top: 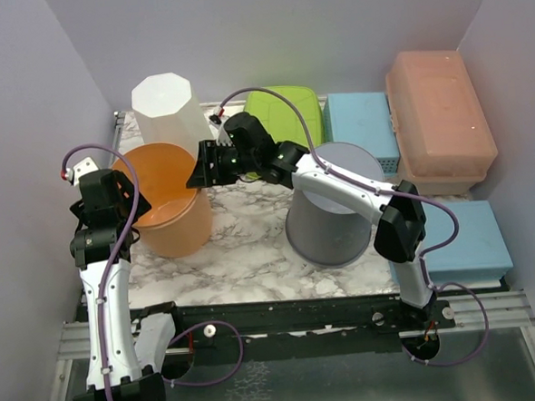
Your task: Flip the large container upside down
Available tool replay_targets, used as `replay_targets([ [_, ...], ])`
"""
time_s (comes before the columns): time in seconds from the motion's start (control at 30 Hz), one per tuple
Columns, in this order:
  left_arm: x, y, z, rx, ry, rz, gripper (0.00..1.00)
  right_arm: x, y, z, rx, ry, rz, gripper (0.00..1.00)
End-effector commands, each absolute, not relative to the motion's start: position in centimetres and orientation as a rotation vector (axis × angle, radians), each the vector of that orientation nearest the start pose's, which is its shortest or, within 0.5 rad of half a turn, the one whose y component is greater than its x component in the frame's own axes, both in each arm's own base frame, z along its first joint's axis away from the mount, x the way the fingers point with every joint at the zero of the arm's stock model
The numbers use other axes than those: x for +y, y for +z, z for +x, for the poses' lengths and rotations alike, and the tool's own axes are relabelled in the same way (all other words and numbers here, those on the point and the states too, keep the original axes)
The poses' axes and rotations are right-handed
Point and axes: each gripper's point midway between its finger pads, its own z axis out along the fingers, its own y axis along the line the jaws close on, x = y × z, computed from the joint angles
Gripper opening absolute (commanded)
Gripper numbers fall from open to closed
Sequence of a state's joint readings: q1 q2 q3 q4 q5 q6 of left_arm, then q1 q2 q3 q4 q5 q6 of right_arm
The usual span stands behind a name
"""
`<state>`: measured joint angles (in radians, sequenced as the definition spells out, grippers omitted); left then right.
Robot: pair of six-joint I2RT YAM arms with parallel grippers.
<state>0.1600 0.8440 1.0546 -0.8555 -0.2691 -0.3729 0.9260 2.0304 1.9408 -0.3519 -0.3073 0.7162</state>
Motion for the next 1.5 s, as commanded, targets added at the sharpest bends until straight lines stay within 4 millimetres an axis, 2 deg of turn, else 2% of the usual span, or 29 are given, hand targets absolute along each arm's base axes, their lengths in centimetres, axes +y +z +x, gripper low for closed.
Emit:
replay_targets([
  [0.0, 6.4, 24.3, 24.1, 2.067, 0.126, -0.690, 0.77, 51.3, 26.8, 28.8, 2.196, 1.343, -0.430, 0.53],
  [0.17, 6.0, 24.4, 24.3, 2.065, 0.096, -0.677, 0.69, 51.3, 26.7, 28.6, 2.200, 1.395, -0.396, 0.41],
  [0.33, 5.7, 24.2, 24.4, 2.073, 0.082, -0.664, 0.63, 51.2, 27.1, 28.3, 2.185, 1.432, -0.372, 0.33],
  [0.43, 5.4, 24.3, 24.6, 2.071, 0.057, -0.658, 0.61, 51.1, 27.6, 28.1, 2.169, 1.464, -0.359, 0.25],
  [0.6, 4.9, 24.6, 25.0, 2.066, 0.020, -0.644, 0.60, 51.3, 28.7, 27.4, 2.131, 1.540, -0.362, 0.18],
  [0.67, 4.9, 24.6, 25.0, 2.067, 0.021, -0.646, 0.60, 51.0, 29.1, 27.4, 2.124, 1.534, -0.355, 0.11],
  [0.8, 4.9, 24.6, 25.0, 2.067, 0.018, -0.652, 0.60, 50.5, 29.7, 27.4, 2.107, 1.513, -0.359, 0.08],
  [0.87, 4.8, 24.6, 25.1, 2.066, 0.008, -0.656, 0.63, 50.3, 30.2, 27.2, 2.098, 1.519, -0.360, 0.07],
  [0.97, 4.7, 24.9, 25.2, 2.058, -0.003, -0.663, 0.75, 49.9, 30.6, 27.0, 2.091, 1.512, -0.351, 0.01],
  [1.03, 4.7, 25.2, 25.3, 2.051, -0.003, -0.668, 0.84, 49.5, 30.7, 27.1, 2.088, 1.491, -0.344, 0.01],
  [1.13, 4.8, 25.9, 25.5, 2.045, -0.003, -0.671, 0.92, 49.0, 30.9, 27.2, 2.087, 1.463, -0.340, 0.01],
  [1.23, 4.9, 26.9, 25.7, 2.034, -0.001, -0.667, 0.96, 48.6, 31.3, 27.1, 2.074, 1.453, -0.342, 0.01],
  [1.47, 5.4, 29.5, 25.8, 2.001, 0.037, -0.654, 0.99, 47.8, 32.0, 26.7, 2.071, 1.440, -0.342, 0.00],
])
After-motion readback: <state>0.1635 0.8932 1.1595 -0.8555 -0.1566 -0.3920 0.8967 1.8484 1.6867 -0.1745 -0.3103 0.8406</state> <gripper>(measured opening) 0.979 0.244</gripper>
